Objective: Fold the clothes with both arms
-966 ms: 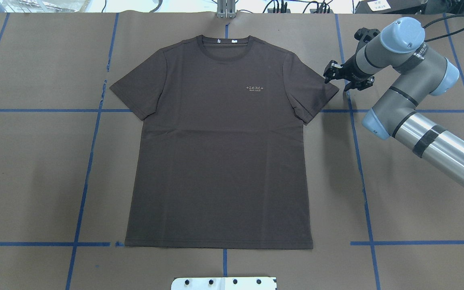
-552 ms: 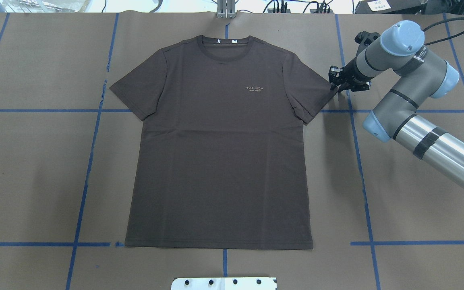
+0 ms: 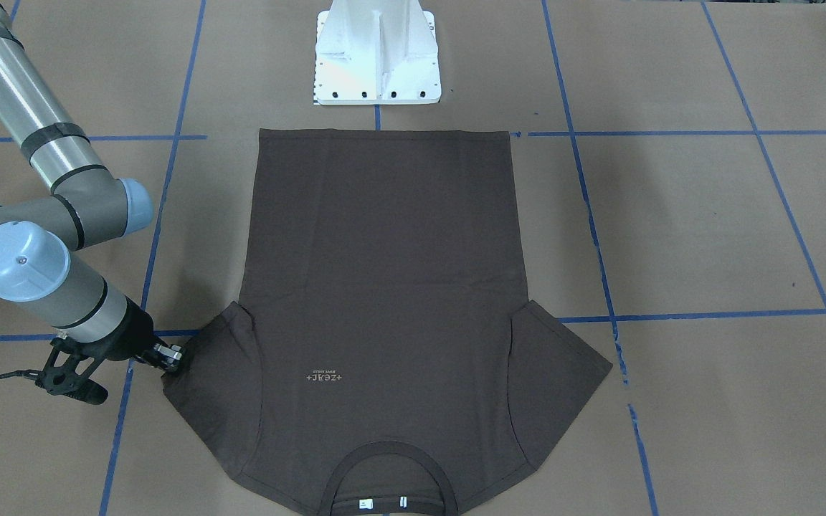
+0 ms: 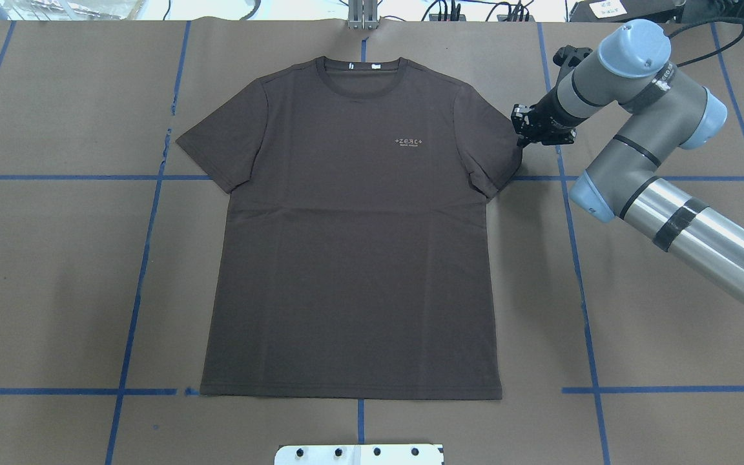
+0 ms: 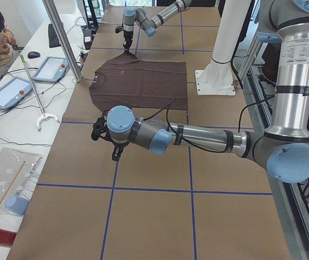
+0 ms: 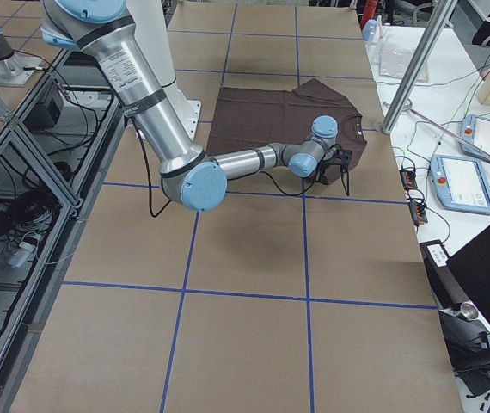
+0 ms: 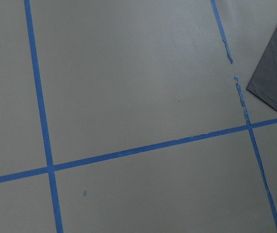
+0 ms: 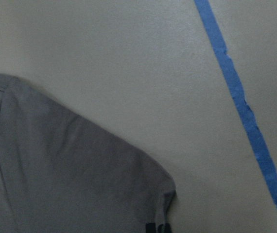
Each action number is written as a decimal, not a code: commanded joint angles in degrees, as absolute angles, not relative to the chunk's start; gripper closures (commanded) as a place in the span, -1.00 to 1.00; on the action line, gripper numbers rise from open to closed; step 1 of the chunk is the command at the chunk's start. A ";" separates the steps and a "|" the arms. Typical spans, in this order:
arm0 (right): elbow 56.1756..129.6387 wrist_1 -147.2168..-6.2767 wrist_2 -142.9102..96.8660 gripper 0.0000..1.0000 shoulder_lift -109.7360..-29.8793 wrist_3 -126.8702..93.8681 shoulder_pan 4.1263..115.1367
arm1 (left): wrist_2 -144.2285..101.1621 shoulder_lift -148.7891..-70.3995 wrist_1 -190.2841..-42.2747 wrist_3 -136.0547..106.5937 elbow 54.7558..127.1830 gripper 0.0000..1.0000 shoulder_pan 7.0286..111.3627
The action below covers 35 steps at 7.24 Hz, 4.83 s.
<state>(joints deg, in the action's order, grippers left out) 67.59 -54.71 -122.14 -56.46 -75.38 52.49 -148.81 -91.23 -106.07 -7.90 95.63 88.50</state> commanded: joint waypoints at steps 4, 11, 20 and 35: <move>59.62 -64.25 -110.25 1.00 -37.11 -80.16 44.67 | -151.00 -91.05 -106.08 -7.82 95.80 -1.00 88.51; 69.72 -63.02 -110.44 -1.00 -43.18 -80.16 48.22 | -138.76 -108.96 -121.52 -44.27 85.09 -0.98 74.22; 79.10 -60.39 -122.08 -1.00 -51.94 -77.78 53.17 | -110.40 -123.31 -123.84 -70.23 68.13 -0.67 52.38; 84.11 -58.45 -122.87 -1.00 -57.83 -77.34 52.73 | -110.13 -134.97 -123.05 -71.26 64.80 1.00 47.74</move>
<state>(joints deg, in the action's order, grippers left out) 84.04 -58.88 -122.89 -57.41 -77.35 52.67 -110.30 -131.99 -123.12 -69.30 66.51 48.89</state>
